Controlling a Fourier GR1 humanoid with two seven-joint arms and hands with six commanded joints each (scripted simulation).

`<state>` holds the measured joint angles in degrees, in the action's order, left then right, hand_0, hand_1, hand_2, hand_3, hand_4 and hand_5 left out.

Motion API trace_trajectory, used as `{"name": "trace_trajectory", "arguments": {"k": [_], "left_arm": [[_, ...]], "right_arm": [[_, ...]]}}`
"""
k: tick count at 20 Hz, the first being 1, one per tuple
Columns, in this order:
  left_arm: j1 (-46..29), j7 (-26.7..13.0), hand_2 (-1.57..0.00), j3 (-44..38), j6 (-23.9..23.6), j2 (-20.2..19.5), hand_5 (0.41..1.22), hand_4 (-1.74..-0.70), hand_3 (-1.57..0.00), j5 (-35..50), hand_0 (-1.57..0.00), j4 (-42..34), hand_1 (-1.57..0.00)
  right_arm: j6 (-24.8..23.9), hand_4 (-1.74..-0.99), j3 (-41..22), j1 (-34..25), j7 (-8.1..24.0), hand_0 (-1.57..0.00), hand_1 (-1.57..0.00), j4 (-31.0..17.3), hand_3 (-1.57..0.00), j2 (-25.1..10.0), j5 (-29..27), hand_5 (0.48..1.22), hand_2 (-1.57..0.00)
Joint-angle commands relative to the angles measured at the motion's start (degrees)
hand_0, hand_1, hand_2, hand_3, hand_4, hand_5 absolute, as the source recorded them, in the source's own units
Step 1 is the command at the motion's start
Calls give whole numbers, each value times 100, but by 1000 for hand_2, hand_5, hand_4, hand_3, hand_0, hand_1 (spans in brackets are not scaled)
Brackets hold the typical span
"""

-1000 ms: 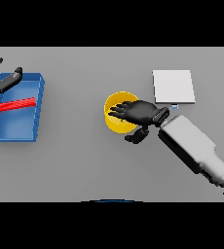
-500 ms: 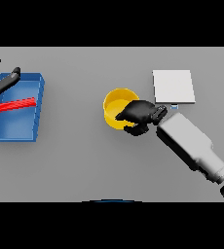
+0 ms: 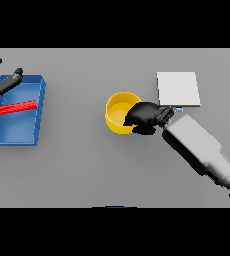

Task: Pick up the red beaker and tilt it to pour out 1 green nut into yellow bowl. Pick up the yellow bowl and place it on the metallic measuring scale.

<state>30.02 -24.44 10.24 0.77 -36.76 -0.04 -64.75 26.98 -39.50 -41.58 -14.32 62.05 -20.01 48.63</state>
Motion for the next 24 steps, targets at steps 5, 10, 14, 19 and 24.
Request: {"name": "trace_trajectory", "arguments": {"k": [5,10,14,19,24], "left_arm": [[-36,-19,1,40,-69,1,706,-774,1,-68,1,-57,1],[-84,65,1,-44,13,-73,702,-782,1,49,1,-107,1],[-49,15,1,-54,7,-5,704,-799,1,116,1,-144,1],[-85,-126,1,-104,-13,-7,723,-826,1,182,1,-168,1],[-85,-312,1,-113,-20,-28,739,-844,1,231,1,-322,1]], "right_arm": [[334,-1730,204,-94,107,-1540,-1538,492,-1165,-257,-238,1214,-1447],[573,-1737,414,-27,535,-1561,-1560,1011,-1215,-576,-340,1219,-1433],[752,-1739,502,182,788,-1567,-1567,1632,-1179,-715,-448,1219,-1507],[500,-1741,849,-24,1060,-1550,-1570,1371,-1174,-913,-415,1220,-1504],[-70,-1741,1148,-286,849,-1564,-1571,579,-1153,-1159,-318,1221,-1542]]}}
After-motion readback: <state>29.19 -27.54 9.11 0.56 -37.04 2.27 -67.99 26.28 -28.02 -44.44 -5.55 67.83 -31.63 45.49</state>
